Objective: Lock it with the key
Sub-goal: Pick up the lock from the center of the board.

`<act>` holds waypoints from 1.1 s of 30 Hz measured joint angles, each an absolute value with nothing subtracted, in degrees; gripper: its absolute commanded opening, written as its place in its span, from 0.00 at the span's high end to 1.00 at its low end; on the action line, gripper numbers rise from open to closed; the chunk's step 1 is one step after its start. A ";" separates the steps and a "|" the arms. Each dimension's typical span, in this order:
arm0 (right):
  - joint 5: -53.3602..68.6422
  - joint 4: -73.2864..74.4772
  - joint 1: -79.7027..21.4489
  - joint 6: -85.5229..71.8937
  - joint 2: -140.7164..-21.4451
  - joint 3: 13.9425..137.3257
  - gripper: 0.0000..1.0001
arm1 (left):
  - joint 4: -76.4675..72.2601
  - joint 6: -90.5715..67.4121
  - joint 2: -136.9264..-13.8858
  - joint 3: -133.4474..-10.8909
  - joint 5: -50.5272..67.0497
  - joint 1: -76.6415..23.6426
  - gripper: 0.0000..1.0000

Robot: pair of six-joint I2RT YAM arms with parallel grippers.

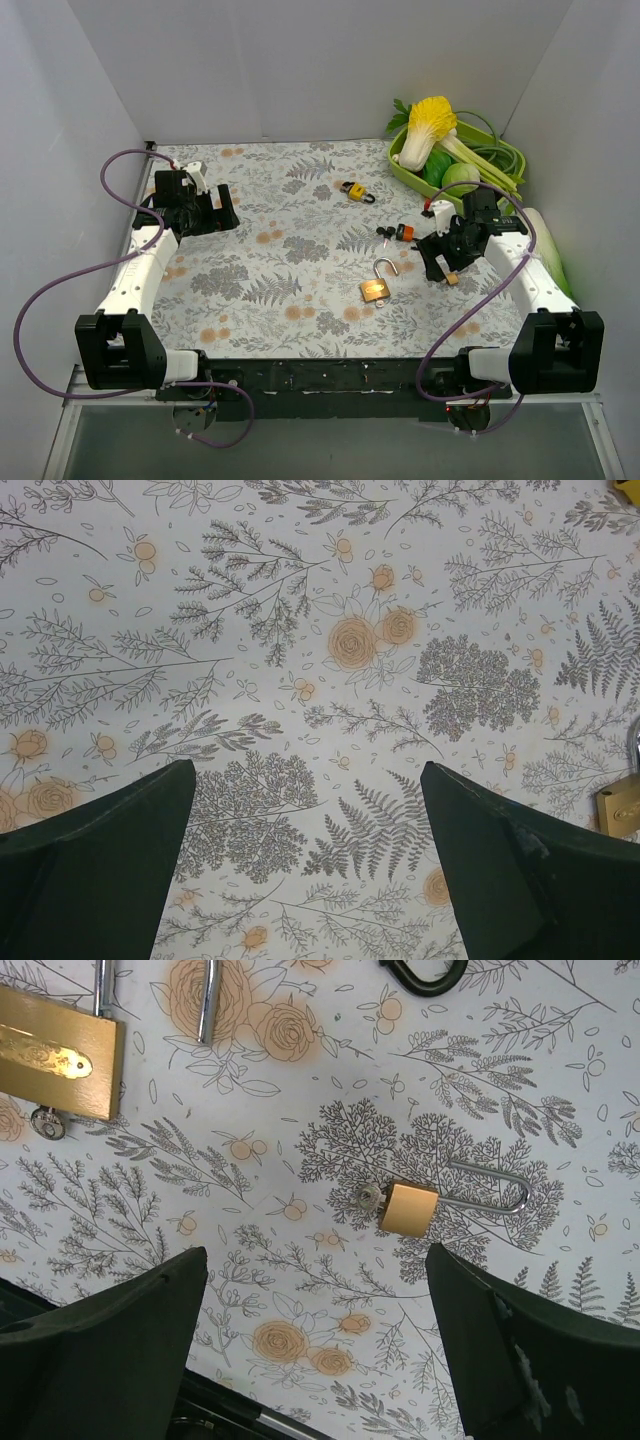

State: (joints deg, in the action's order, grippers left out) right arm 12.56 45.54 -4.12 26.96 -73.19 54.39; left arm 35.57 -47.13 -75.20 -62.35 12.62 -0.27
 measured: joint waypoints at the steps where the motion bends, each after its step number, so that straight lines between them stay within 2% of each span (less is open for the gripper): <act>1: 12.12 45.76 -4.12 27.27 -73.21 54.39 0.02 | 35.57 -46.65 -75.20 -62.35 12.64 -0.27 0.02; 12: 7.64 46.81 -3.36 28.73 -79.48 54.13 0.02 | 35.33 -45.19 -75.20 -62.41 13.17 -0.27 0.02; 18: 4.40 46.04 -0.69 28.51 -84.49 53.43 0.09 | 35.14 -45.19 -75.22 -62.41 13.32 -0.27 0.02; 28: 2.28 41.74 1.17 28.69 -88.77 52.60 0.36 | 34.74 -44.97 -75.66 -62.41 15.11 -0.27 0.02; 33: 1.91 40.21 1.34 28.82 -90.00 52.60 0.41 | 34.70 -44.45 -75.66 -62.41 15.68 -0.27 0.02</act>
